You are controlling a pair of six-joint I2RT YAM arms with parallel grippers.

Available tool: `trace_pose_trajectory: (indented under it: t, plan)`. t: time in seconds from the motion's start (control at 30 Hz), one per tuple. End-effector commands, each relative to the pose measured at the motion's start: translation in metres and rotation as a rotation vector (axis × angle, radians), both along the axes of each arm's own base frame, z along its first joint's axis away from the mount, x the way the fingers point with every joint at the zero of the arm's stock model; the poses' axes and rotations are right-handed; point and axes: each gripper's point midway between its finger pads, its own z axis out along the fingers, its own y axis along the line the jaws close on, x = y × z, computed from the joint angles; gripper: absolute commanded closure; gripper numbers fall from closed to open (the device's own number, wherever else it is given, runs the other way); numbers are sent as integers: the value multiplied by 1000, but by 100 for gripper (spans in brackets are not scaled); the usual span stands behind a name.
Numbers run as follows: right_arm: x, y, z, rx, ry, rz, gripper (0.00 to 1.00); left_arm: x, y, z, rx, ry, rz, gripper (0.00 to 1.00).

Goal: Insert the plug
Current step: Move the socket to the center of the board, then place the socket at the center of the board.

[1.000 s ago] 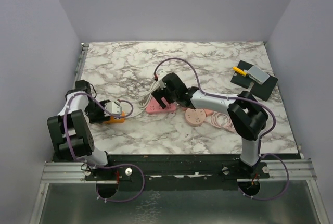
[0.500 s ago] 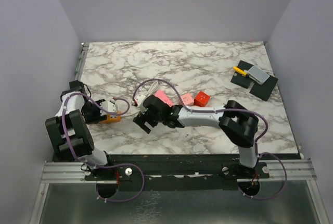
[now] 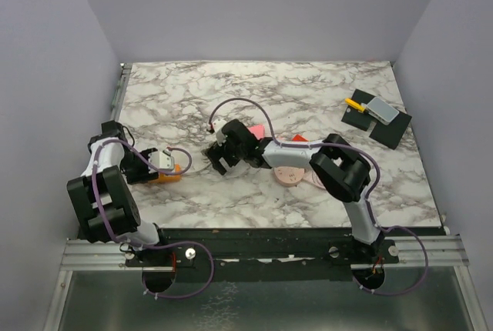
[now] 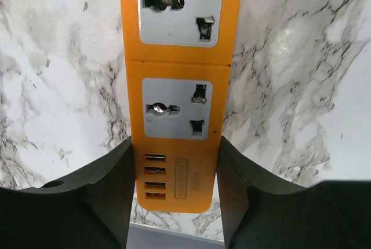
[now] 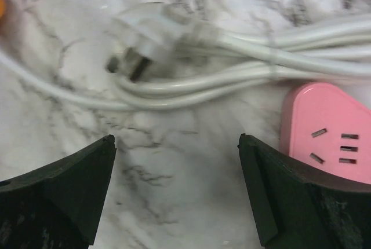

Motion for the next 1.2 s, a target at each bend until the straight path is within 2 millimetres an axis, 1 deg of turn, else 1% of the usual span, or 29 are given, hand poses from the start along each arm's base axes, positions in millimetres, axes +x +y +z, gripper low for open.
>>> trace_pose_trajectory:
  t: [0.0,0.07,0.13,0.23,0.33,0.47,0.6,0.63,0.7,0.8,0.87,0.97,1.03,1.1,1.17]
  plan:
    - [31,-38,-2,-14,-19,-99,7,-7,-37,7,-109,-20,-98,100]
    - [39,-54,-2,-25,-24,-120,7,-10,-47,4,-114,-5,-126,100]
    - [46,-66,-4,-46,-35,-124,7,-10,-58,3,-119,5,-151,100]
    - [55,-70,-1,-73,-53,-111,7,-5,-75,3,-132,1,-172,100]
    - [69,-82,0,-120,-76,-140,6,-4,-93,2,-131,12,-201,100]
    - [91,-103,8,-126,-81,-207,6,-4,-113,-4,-121,21,-237,100]
    - [101,-121,25,-106,-95,-247,4,3,-134,-8,-128,11,-265,100]
    - [102,-124,29,-104,-98,-252,4,4,-139,-10,-129,14,-267,100]
    - [102,-129,43,-88,-108,-262,3,5,-150,-11,-133,26,-276,100]
    - [96,-135,64,-64,-120,-275,0,6,-166,-15,-147,42,-285,100]
    - [91,-144,75,-55,-124,-299,0,7,-180,-17,-162,41,-292,100]
    - [85,-166,87,-50,-121,-359,0,11,-201,-20,-179,22,-297,100]
    - [81,-184,92,-49,-117,-409,0,14,-214,-22,-185,20,-302,100]
    - [76,-203,92,-57,-109,-464,0,17,-225,-24,-188,36,-293,100]
    - [70,-222,88,-67,-85,-512,0,22,-231,-24,-196,47,-265,100]
